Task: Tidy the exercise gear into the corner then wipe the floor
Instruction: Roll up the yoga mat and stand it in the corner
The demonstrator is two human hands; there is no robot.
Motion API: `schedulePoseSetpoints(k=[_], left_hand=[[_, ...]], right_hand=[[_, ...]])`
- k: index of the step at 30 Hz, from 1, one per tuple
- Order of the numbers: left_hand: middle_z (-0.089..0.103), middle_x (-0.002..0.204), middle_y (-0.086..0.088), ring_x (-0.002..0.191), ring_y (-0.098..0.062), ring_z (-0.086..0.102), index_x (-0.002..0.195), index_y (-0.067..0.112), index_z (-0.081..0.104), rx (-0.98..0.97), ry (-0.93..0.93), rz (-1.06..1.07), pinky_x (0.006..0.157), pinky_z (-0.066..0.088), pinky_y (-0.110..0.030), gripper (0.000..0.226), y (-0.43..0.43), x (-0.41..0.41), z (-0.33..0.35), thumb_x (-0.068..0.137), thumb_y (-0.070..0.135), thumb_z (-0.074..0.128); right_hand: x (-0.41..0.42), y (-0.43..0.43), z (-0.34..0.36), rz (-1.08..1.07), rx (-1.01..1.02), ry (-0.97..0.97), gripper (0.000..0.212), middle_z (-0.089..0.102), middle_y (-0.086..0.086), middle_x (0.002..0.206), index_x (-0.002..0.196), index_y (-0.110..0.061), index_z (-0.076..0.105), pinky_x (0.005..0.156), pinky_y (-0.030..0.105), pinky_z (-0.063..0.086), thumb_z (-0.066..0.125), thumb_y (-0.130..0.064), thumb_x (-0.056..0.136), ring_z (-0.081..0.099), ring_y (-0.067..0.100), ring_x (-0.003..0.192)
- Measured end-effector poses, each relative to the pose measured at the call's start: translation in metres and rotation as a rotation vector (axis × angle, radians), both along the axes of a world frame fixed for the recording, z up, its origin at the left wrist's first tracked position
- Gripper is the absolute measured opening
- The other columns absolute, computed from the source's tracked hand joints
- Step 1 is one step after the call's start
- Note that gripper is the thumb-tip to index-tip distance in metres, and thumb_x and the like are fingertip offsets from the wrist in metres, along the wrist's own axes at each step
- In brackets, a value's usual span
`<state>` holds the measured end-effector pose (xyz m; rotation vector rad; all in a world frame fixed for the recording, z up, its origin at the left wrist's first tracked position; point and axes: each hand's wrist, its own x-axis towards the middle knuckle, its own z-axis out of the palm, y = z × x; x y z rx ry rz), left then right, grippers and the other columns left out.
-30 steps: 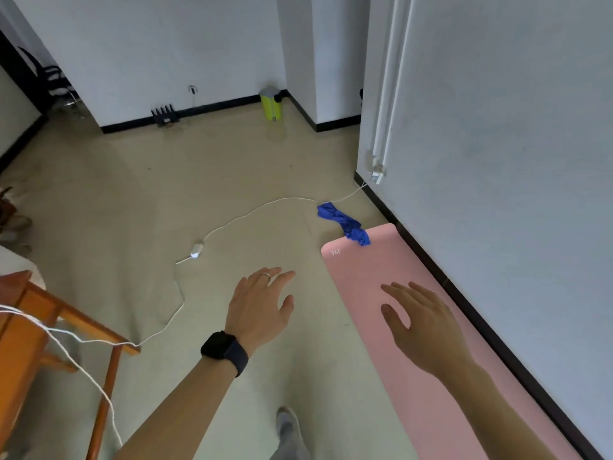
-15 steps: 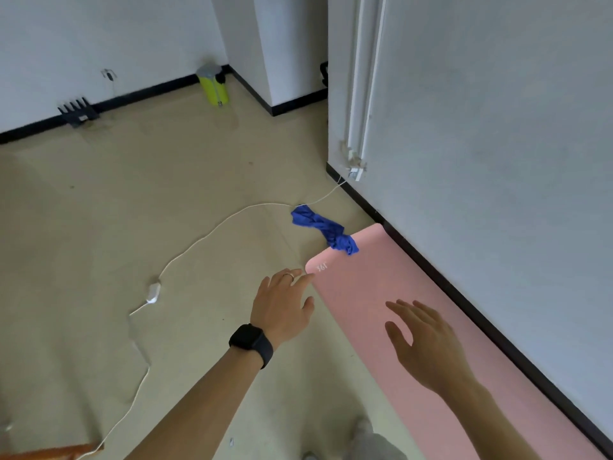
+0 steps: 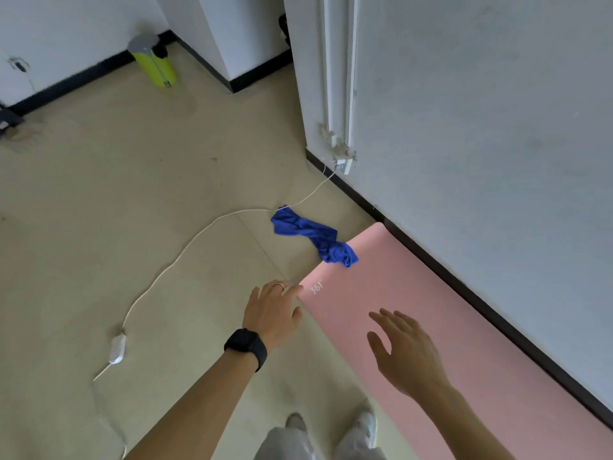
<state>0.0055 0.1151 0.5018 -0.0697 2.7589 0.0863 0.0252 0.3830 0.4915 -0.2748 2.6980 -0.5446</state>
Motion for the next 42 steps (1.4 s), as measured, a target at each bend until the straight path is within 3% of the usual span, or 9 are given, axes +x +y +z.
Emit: schedulePoseSetpoints(k=[8, 19, 25, 30, 33, 35, 36, 40, 42], left_hand=[[0.043, 0.149, 0.004, 0.141, -0.018, 0.032, 0.144, 0.032, 0.041, 0.011, -0.15, -0.028, 0.109, 0.03, -0.041, 0.049, -0.036, -0.143, -0.18, 0.095, 0.035, 0.045], [0.038, 0.152, -0.004, 0.139, -0.026, 0.034, 0.149, 0.026, 0.034, 0.078, -0.226, -0.096, 0.109, 0.032, -0.043, 0.056, -0.079, -0.275, -0.514, 0.096, 0.04, 0.045], [0.05, 0.138, -0.007, 0.129, -0.029, 0.044, 0.144, 0.02, 0.036, 0.157, -0.171, -0.054, 0.1, 0.04, -0.042, 0.055, -0.083, -0.304, -0.634, 0.094, 0.036, 0.051], [0.057, 0.119, -0.001, 0.107, -0.026, 0.055, 0.126, 0.021, 0.047, 0.35, -0.106, 0.053, 0.071, 0.041, -0.034, 0.031, -0.077, -0.329, -0.695, 0.096, 0.031, 0.051], [0.058, 0.113, 0.004, 0.098, -0.025, 0.06, 0.116, 0.025, 0.049, 0.448, -0.05, 0.1, 0.074, 0.051, -0.04, 0.021, -0.076, -0.331, -0.713, 0.095, 0.023, 0.05], [0.057, 0.114, 0.004, 0.094, -0.024, 0.06, 0.118, 0.025, 0.05, 0.469, -0.004, 0.098, 0.075, 0.051, -0.041, 0.025, -0.074, -0.333, -0.717, 0.094, 0.015, 0.05], [0.057, 0.114, 0.004, 0.09, -0.022, 0.059, 0.118, 0.025, 0.051, 0.461, 0.024, 0.079, 0.071, 0.049, -0.039, 0.027, -0.073, -0.334, -0.719, 0.094, 0.013, 0.05], [0.056, 0.105, 0.003, 0.083, -0.017, 0.05, 0.113, 0.025, 0.056, 0.384, 0.151, -0.06, 0.057, 0.034, -0.03, 0.025, -0.064, -0.325, -0.723, 0.092, 0.012, 0.052], [0.056, 0.105, 0.003, 0.088, -0.018, 0.054, 0.118, 0.028, 0.057, 0.384, 0.181, -0.046, 0.057, 0.042, -0.034, 0.029, -0.063, -0.319, -0.725, 0.093, 0.013, 0.052]], right_hand=[[-0.114, -0.044, -0.162, -0.074, 0.025, -0.181, 0.058, 0.022, -0.014, 0.163, 0.155, -0.037, 0.022, 0.119, 0.032, 0.026, 0.033, -0.055, 0.102, 0.019, 0.014, 0.149], [-0.273, -0.13, -0.499, -0.246, 0.032, -0.375, 0.068, 0.026, -0.004, 0.162, 0.158, -0.024, 0.018, 0.113, 0.04, 0.031, 0.045, -0.048, 0.1, 0.028, 0.025, 0.144], [-0.322, -0.158, -0.629, -0.324, 0.01, -0.275, 0.083, 0.004, 0.008, 0.165, 0.158, -0.025, 0.005, 0.114, 0.048, 0.028, 0.053, -0.051, 0.096, 0.019, 0.036, 0.146], [-0.371, -0.167, -0.694, -0.468, -0.105, -0.241, 0.102, 0.015, 0.013, 0.16, 0.158, -0.021, -0.001, 0.113, 0.049, 0.032, 0.061, -0.061, 0.088, 0.03, 0.038, 0.14], [-0.398, -0.17, -0.71, -0.521, -0.071, -0.253, 0.058, 0.051, 0.014, 0.122, 0.139, -0.012, 0.038, 0.084, 0.031, 0.046, 0.058, -0.042, 0.095, 0.053, 0.038, 0.112], [-0.418, -0.18, -0.703, -0.553, -0.218, -0.17, 0.02, 0.058, 0.002, 0.083, 0.105, -0.009, 0.052, 0.054, 0.022, 0.039, 0.054, -0.027, 0.096, 0.059, 0.029, 0.08], [-0.429, -0.189, -0.694, -0.556, -0.288, -0.095, 0.019, 0.057, -0.001, 0.075, 0.096, -0.009, 0.054, 0.051, 0.022, 0.04, 0.054, -0.028, 0.096, 0.058, 0.025, 0.072], [-0.471, -0.214, -0.664, -0.496, -0.485, -0.044, 0.032, 0.065, -0.008, 0.096, 0.119, -0.019, 0.062, 0.077, 0.028, 0.051, 0.055, -0.042, 0.097, 0.064, 0.014, 0.089], [-0.472, -0.208, -0.666, -0.413, -0.335, -0.063, 0.041, 0.064, -0.01, 0.11, 0.13, -0.026, 0.06, 0.085, 0.029, 0.046, 0.052, -0.047, 0.095, 0.06, 0.017, 0.109]])
